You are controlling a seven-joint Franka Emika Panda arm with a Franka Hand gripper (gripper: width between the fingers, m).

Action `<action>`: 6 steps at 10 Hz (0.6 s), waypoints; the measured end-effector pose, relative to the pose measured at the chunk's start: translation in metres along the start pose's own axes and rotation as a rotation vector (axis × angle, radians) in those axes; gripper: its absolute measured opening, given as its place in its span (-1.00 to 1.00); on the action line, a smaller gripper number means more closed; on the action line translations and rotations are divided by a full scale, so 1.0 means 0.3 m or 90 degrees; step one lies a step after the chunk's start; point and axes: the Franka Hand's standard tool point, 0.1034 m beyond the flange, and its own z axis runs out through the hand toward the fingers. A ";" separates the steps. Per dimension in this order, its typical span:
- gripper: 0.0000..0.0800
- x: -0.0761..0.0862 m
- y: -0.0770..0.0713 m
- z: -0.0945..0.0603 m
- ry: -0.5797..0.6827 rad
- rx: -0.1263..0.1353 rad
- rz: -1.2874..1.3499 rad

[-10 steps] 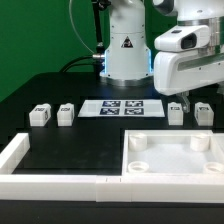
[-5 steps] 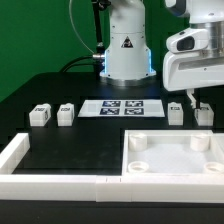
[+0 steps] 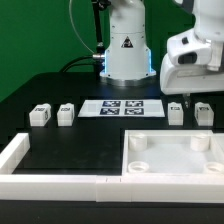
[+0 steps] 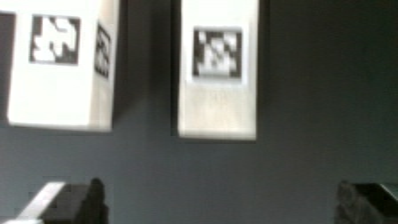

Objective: Assemble one leg

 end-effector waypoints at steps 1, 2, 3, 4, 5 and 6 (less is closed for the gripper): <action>0.62 0.004 -0.002 0.003 -0.068 -0.003 0.004; 0.62 0.022 -0.008 0.008 -0.106 0.002 0.013; 0.62 -0.003 0.001 0.015 -0.173 -0.004 0.010; 0.62 -0.007 0.005 0.021 -0.241 -0.008 0.010; 0.62 0.024 -0.002 0.027 -0.246 -0.005 0.009; 0.62 0.016 -0.012 0.039 -0.251 -0.009 0.020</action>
Offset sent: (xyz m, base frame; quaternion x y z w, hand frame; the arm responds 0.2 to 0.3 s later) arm 0.0000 0.0000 0.0000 0.0000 -0.2667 0.0000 0.9638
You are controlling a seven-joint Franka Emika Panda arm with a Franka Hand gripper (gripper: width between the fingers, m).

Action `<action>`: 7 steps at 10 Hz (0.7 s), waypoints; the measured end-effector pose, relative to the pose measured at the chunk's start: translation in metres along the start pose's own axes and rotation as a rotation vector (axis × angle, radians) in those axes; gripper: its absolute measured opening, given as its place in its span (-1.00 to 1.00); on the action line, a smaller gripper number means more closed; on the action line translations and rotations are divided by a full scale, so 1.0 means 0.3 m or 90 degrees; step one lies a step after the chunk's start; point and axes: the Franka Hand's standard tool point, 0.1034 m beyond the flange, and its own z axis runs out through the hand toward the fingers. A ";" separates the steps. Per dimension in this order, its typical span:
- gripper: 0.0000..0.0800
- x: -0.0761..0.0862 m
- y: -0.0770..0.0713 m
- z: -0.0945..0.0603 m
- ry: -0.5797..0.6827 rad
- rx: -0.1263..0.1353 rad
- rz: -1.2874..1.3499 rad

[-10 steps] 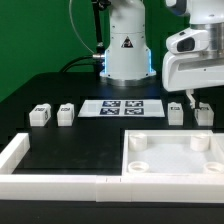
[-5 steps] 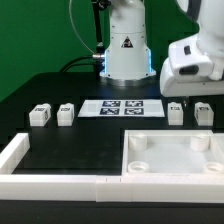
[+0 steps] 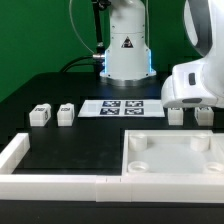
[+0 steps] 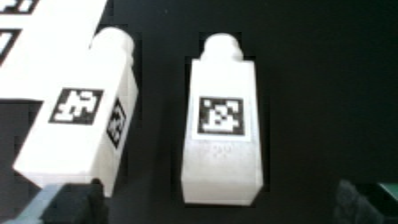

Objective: Assemble one leg

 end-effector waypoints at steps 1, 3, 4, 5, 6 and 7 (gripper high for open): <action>0.62 0.005 -0.012 0.026 -0.008 -0.001 0.005; 0.62 0.010 -0.031 0.072 -0.008 -0.008 0.003; 0.62 0.013 -0.033 0.093 -0.007 -0.010 0.002; 0.62 0.010 -0.032 0.105 -0.010 -0.012 0.002; 0.62 0.011 -0.032 0.102 -0.009 -0.011 0.002; 0.62 0.011 -0.031 0.103 -0.009 -0.011 0.002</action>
Offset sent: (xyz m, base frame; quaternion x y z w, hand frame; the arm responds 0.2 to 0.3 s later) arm -0.0182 0.0090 -0.0172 0.0081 0.0043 0.0245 0.9997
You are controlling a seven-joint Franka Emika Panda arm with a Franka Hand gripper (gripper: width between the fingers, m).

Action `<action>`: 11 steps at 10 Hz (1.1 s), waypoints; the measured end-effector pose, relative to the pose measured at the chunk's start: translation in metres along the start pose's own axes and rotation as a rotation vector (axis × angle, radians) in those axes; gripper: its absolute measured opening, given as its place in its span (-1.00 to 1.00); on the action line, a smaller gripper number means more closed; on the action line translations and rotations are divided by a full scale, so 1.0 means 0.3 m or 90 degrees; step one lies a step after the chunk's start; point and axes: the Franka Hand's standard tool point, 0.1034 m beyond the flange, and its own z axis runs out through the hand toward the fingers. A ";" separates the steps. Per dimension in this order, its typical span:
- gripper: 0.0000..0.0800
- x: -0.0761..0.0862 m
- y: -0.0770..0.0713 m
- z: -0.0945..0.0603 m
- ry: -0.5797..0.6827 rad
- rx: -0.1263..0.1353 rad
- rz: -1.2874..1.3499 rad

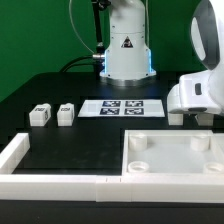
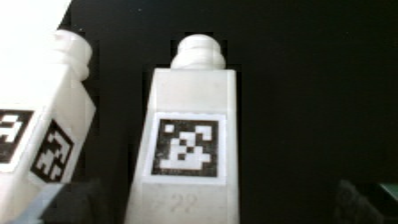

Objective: Assemble one leg

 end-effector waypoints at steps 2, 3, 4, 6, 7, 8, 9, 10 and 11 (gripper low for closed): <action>-0.02 0.000 0.000 0.000 0.000 0.000 0.000; -0.02 0.000 0.000 0.000 0.000 0.000 0.000; -0.27 0.000 0.000 0.000 0.000 0.000 0.000; -0.27 0.000 0.000 0.000 0.000 0.000 0.000; -0.27 0.000 0.000 0.000 0.000 0.000 0.000; -0.27 0.000 0.000 0.000 0.000 0.000 0.000; -0.27 0.000 0.000 0.000 0.000 0.000 0.000; -0.27 -0.009 0.014 -0.013 -0.008 -0.003 -0.017; -0.27 -0.041 0.067 -0.128 -0.021 0.001 -0.054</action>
Offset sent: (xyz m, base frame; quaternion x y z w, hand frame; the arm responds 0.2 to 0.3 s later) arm 0.0000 0.0000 0.0000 0.0000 0.0000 0.0000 1.0000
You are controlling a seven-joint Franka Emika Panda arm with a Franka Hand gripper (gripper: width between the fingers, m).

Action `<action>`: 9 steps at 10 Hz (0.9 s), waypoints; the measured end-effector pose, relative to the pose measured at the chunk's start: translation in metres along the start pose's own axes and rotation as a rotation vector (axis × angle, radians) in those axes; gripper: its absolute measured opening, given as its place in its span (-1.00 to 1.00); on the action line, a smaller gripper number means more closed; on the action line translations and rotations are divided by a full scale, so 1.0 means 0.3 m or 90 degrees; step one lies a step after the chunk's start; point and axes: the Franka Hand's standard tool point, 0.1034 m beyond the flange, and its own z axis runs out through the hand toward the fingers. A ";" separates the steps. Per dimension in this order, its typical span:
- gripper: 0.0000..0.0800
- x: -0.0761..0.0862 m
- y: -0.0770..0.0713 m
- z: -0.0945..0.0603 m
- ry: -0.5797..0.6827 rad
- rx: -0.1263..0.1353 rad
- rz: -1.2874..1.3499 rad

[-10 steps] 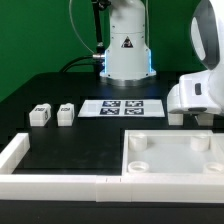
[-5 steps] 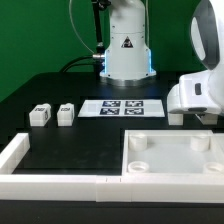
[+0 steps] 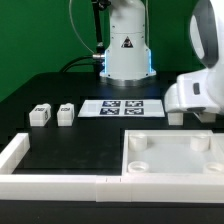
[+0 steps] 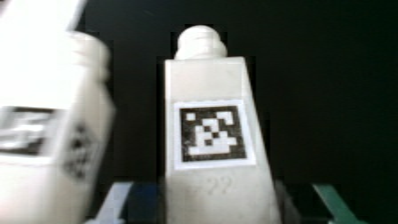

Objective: Assemble one leg

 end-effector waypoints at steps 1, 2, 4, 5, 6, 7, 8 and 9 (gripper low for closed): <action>-0.27 -0.021 0.043 -0.108 0.023 0.009 -0.009; -0.27 -0.062 0.056 -0.174 0.051 0.009 -0.016; -0.27 -0.129 0.031 -0.211 0.070 0.001 -0.011; -0.27 -0.098 0.026 -0.232 0.161 0.004 -0.013; -0.27 -0.108 0.033 -0.228 0.205 0.004 -0.010; -0.27 -0.092 0.039 -0.250 0.280 0.003 -0.020; -0.27 -0.098 0.075 -0.294 0.335 -0.001 -0.044; -0.27 -0.120 0.121 -0.370 0.362 0.001 -0.051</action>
Offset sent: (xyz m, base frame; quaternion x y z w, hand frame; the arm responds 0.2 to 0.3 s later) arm -0.0386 0.0188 0.0506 -0.0602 -0.0206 0.0495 0.9967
